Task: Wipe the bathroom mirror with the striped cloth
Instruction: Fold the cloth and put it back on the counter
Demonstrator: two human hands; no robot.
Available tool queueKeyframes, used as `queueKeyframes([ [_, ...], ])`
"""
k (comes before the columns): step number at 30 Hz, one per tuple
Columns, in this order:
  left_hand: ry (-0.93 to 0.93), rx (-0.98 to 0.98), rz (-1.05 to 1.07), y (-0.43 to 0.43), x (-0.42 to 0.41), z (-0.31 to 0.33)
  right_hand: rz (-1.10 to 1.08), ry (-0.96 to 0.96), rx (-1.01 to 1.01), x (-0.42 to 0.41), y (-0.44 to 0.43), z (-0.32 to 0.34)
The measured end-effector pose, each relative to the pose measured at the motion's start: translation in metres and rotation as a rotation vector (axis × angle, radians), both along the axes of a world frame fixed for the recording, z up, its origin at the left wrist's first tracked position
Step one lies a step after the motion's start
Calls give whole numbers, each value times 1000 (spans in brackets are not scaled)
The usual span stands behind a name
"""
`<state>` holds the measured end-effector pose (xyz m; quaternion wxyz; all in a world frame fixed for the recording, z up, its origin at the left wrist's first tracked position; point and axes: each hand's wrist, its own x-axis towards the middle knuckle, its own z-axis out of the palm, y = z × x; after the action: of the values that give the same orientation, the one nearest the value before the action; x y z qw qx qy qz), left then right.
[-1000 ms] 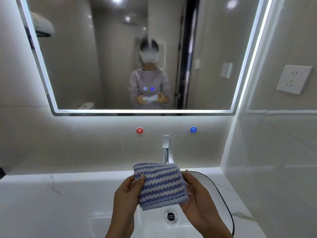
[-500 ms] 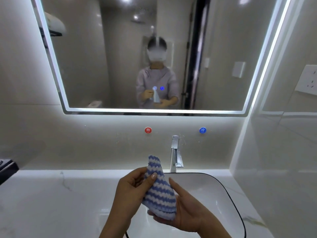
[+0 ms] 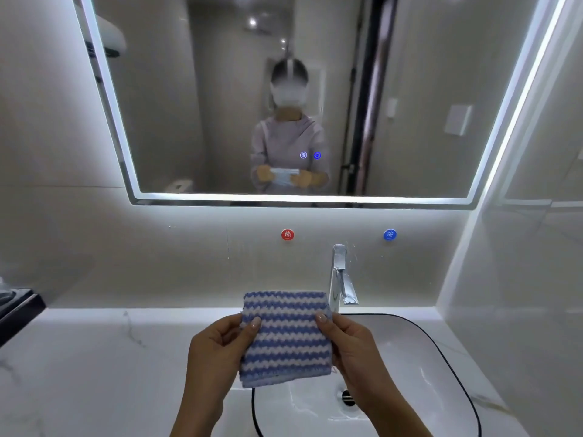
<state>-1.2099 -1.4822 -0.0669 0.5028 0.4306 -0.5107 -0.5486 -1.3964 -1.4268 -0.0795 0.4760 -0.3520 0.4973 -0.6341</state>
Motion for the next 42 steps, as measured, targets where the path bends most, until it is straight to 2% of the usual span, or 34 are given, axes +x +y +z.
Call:
queueKeyframes([
  [4,2,15,10,-15,7,-13,-53,106,-21,8,-2,0],
  [8,4,87,-3,-25,-3,-30,-116,125,12,8,-2,-6],
  [16,7,153,-102,-27,-64,-50,-294,198,112,-41,12,-24],
  [20,-5,128,-185,-19,-114,-60,-341,184,121,-86,27,-35],
  [28,-29,197,-276,-8,-252,-79,-494,190,137,-214,43,-57],
  [35,-19,252,-247,-13,-368,-92,-540,343,189,-334,26,-75],
  [42,-107,249,-184,-34,-429,-118,-512,410,222,-398,-10,-103],
])
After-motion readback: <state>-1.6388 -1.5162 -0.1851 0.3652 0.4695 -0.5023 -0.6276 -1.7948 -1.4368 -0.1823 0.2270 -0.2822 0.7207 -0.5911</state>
